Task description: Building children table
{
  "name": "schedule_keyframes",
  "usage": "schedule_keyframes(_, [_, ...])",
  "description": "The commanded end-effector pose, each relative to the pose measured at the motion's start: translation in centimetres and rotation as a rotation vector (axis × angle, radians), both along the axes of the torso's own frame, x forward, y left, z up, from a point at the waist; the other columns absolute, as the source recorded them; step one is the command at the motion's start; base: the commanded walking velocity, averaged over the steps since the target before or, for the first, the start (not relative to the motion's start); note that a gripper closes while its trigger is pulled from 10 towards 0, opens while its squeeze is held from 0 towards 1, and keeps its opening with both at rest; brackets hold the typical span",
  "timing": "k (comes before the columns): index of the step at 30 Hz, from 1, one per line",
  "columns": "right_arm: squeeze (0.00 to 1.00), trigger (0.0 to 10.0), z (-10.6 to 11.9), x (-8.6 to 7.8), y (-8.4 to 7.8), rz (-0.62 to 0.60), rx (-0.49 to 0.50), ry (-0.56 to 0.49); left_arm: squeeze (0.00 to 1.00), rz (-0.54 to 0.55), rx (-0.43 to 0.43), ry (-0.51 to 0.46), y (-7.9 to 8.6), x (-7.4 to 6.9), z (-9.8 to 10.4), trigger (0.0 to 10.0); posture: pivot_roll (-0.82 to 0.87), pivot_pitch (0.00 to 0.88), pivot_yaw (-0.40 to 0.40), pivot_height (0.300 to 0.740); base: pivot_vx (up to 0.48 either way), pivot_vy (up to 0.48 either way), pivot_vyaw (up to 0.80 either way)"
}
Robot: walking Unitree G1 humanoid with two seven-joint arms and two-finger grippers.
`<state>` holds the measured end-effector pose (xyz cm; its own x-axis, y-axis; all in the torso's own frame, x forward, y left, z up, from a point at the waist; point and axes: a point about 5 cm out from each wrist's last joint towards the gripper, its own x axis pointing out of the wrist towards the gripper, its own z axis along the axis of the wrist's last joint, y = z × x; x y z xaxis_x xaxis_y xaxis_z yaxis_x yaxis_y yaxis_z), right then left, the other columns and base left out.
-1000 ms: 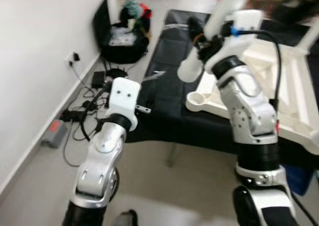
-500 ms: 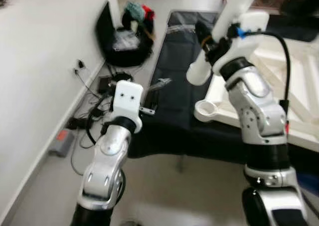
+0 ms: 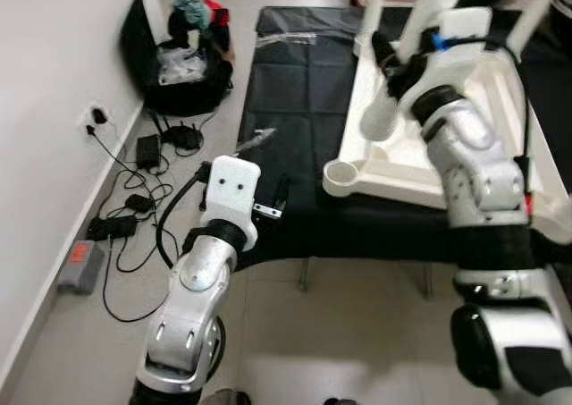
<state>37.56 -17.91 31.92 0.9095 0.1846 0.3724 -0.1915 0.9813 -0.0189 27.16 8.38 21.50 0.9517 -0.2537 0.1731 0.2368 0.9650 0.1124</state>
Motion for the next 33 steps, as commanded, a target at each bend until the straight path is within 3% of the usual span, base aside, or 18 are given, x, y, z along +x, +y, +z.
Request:
schedule_keyframes(1, [0.0, 10.0, 0.4, 0.1, 0.5, 0.052, 0.005, -0.015, 0.0, 0.0, 0.003, 0.014, 0.2, -0.2, -0.2, 10.0, 0.15, 0.247, -0.052, 0.74, 0.0, 0.0, 0.0])
schedule_keyframes(5, [0.0, 10.0, -0.4, 0.6, 0.7, 0.132, 0.0, 0.043, 0.0, -0.002, 0.004, 0.025, 0.2, -0.3, -0.3, 10.0, 0.15, 0.263, -0.054, 0.74, 0.0, 0.0, 0.0])
schedule_keyframes(7, [0.0, 10.0, -0.8, 0.9, 1.5, 0.262, -0.025, 0.058, 0.0, -0.013, 0.013, 0.039, 0.2, -0.7, -0.7, 10.0, 0.15, 0.277, -0.056, 0.74, 0.0, 0.0, 0.0])
schedule_keyframes(10, [0.0, 10.0, -0.1, 1.5, 2.8, 0.309, -0.062, 0.038, 0.0, -0.049, 0.013, 0.061, -0.3, -1.4, -1.2, 10.0, 0.15, 0.294, -0.06, 0.74, 0.0, 0.0, 0.0])
schedule_keyframes(16, [0.0, 10.0, 0.9, 2.2, 3.4, 0.341, -0.099, 0.013, 0.0, -0.095, 0.02, 0.081, -0.7, -2.3, -1.7, 10.0, 0.15, 0.313, -0.067, 0.74, 0.0, 0.0, 0.0])
schedule_keyframes(20, [0.0, 10.0, 1.9, 2.4, 3.2, 0.386, -0.102, -0.005, 0.0, -0.121, 0.01, 0.1, -0.7, -2.9, -2.0, 10.0, 0.16, 0.317, -0.07, 0.74, 0.0, 0.0, 0.0])
schedule_keyframes(23, [0.0, 10.0, 3.2, 1.6, 2.5, 0.588, -0.105, -0.039, 0.0, -0.176, 0.001, 0.109, -0.9, -3.7, -2.3, 10.0, 0.16, 0.326, -0.074, 0.74, 0.0, 0.0, 0.0])
schedule_keyframes(24, [0.0, 10.0, 3.2, 1.6, 2.5, 0.588, -0.105, -0.039, 0.0, -0.176, 0.001, 0.109, -0.9, -3.7, -2.3, 10.0, 0.16, 0.326, -0.074, 0.74, 0.0, 0.0, 0.0])
schedule_keyframes(25, [0.0, 10.0, 3.4, 1.2, 1.9, 0.696, -0.126, -0.042, 0.0, -0.179, 0.001, 0.11, -0.9, -3.8, -2.3, 10.0, 0.17, 0.328, -0.068, 0.74, 0.0, 0.0, 0.0])
schedule_keyframes(32, [0.0, 10.0, 3.3, 1.0, 1.3, 0.746, -0.143, -0.033, 0.0, -0.175, 0.002, 0.11, -0.8, -3.8, -2.2, 10.0, 0.17, 0.332, -0.063, 0.74, 0.0, 0.0, 0.0])
schedule_keyframes(33, [0.0, 10.0, 3.2, 0.9, 0.8, 0.774, -0.184, -0.014, 0.0, -0.178, 0.003, 0.109, -0.7, -3.9, -2.1, 10.0, 0.18, 0.342, -0.048, 0.74, 0.0, 0.0, 0.0])
